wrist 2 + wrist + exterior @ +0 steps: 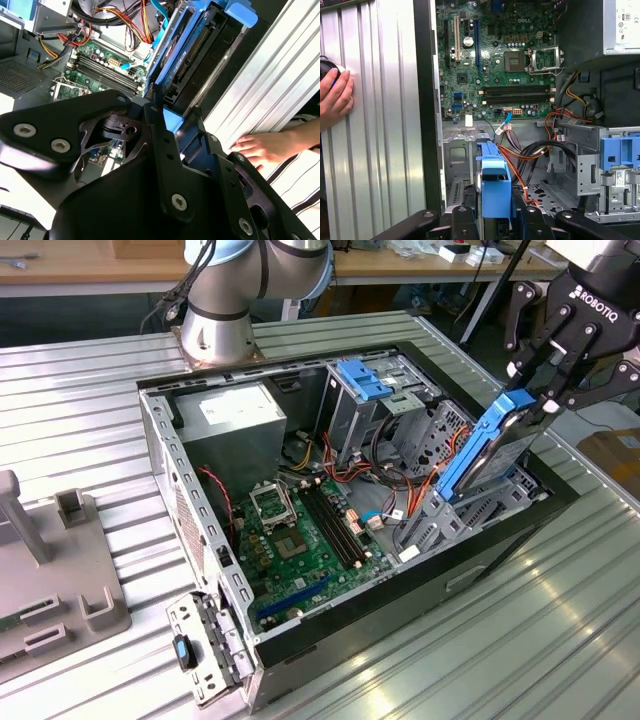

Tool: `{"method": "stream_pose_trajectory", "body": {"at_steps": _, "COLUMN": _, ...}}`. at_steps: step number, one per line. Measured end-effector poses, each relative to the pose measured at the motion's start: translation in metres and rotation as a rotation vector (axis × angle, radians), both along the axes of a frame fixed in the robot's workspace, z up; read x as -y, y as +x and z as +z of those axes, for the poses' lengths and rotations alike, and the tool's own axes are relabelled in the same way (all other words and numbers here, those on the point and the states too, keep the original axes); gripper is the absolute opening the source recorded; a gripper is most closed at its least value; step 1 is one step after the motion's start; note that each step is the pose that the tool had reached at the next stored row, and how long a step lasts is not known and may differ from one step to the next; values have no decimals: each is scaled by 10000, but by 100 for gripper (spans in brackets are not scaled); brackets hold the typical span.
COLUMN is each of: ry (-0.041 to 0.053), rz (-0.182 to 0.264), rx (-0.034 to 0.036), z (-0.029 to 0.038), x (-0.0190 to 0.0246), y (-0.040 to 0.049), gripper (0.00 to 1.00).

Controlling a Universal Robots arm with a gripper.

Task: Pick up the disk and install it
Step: 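Insert the disk into the insertion slot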

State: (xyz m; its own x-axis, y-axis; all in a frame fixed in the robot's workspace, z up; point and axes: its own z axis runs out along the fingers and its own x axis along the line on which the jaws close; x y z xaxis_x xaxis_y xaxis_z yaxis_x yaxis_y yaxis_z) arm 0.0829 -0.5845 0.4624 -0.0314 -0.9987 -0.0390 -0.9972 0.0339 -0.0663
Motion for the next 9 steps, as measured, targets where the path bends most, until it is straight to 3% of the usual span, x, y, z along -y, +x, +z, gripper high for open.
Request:
{"method": "stream_pose_trajectory", "body": {"at_steps": 5, "ry": 1, "rz": 1, "rx": 41, "z": -2, "x": 0, "y": -52, "gripper": 36}}
{"method": "stream_pose_trajectory", "body": {"at_steps": 7, "ry": -2, "rz": 7, "rx": 41, "z": -55, "x": 0, "y": -53, "gripper": 36}}
{"method": "stream_pose_trajectory", "body": {"at_steps": 9, "ry": 1, "rz": 34, "rx": 41, "z": -149, "x": 1, "y": -53, "gripper": 36}}
